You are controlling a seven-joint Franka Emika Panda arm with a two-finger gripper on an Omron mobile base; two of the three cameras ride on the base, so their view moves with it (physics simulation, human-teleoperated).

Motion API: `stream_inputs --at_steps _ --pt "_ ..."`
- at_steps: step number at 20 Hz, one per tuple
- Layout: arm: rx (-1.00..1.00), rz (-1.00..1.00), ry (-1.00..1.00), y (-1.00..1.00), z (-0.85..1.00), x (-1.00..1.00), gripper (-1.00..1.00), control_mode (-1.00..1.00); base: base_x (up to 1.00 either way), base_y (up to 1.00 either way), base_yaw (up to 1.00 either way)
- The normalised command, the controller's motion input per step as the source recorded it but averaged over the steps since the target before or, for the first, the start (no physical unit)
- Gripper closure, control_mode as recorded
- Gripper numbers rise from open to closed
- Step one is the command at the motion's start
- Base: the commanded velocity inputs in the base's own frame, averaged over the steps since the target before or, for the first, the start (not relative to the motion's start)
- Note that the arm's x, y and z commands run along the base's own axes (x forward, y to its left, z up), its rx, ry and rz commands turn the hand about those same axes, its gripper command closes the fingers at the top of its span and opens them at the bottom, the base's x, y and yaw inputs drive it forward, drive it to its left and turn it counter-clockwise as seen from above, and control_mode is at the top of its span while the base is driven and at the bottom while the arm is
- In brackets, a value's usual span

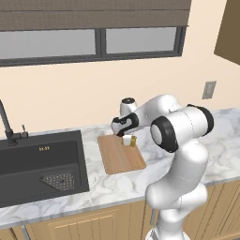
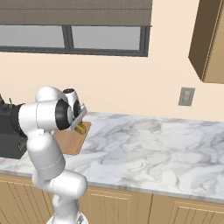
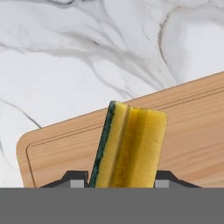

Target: Pick up the sponge from the counter and clean the cutting board by briefly scrubbing or pressing down on the cutting board. Once finished, release the sponge.

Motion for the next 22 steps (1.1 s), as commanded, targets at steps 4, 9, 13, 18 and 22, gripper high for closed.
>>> stream_inputs --at_steps 4,9,13,18,22 --pt "0.00 0.00 0.00 0.00 0.00 0.44 1.00 -1.00 0.00 0.00 0.00" --pt "0.00 0.00 0.00 0.00 0.00 0.48 1.00 -1.00 0.00 0.00 0.00" --pt "0.00 0.00 -0.01 0.00 0.00 0.39 1.00 -1.00 0.00 0.00 0.00" --pt "0.00 0.00 -0.04 0.03 0.00 0.10 1.00 -1.00 0.00 0.00 0.00" --pt "0.00 0.00 -0.07 0.15 0.00 -0.23 1.00 -1.00 0.00 0.00 0.00"
